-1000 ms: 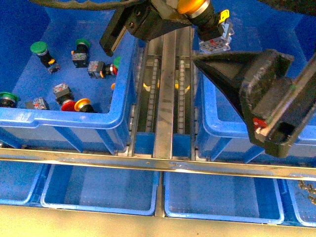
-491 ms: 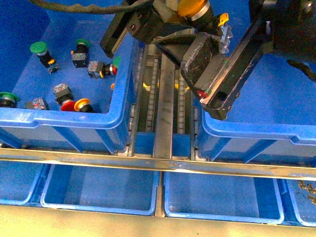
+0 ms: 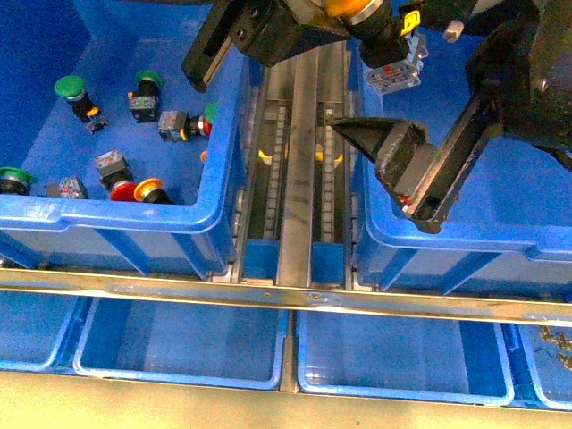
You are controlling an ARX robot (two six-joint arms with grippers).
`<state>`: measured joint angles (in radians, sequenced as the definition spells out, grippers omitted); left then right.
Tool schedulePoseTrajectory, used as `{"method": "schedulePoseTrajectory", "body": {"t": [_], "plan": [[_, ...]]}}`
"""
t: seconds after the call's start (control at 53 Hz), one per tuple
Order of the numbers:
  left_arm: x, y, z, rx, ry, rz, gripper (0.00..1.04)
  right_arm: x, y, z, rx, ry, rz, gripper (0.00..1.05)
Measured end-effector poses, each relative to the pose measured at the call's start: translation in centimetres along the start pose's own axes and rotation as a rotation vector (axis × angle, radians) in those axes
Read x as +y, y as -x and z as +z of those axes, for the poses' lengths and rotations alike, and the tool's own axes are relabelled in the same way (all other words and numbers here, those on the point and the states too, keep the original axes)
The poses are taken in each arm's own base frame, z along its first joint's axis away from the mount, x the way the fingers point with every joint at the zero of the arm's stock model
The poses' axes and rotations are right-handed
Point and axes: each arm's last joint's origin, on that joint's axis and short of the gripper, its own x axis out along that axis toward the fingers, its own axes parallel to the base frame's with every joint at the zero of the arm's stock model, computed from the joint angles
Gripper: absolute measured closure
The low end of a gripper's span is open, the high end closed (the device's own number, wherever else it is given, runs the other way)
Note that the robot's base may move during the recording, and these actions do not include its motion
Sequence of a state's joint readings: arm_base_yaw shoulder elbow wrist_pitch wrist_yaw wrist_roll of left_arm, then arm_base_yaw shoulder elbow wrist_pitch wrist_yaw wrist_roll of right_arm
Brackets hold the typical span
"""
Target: Pick red and yellow buttons and place in box
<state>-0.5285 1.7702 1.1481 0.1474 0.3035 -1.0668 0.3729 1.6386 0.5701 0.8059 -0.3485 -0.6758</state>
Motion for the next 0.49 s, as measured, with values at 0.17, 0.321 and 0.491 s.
{"method": "schedulePoseTrajectory", "body": {"t": [0.17,0.321,0.491], "plan": [[0.0,0.1,0.2,-0.005,0.002,0.003,0.71,-0.2,-0.5,-1.2,0.015,-0.003,-0.021,0.06],[0.0,0.1,0.3,-0.006,0.001,0.002,0.71,-0.8,-1.6,-1.5,0.018,0.001,-0.053,0.06],[0.0,0.1,0.3,-0.011,0.001,0.004,0.71,-2.3,-2.7,-0.7,-0.008,0.018,-0.094,0.06]]}}
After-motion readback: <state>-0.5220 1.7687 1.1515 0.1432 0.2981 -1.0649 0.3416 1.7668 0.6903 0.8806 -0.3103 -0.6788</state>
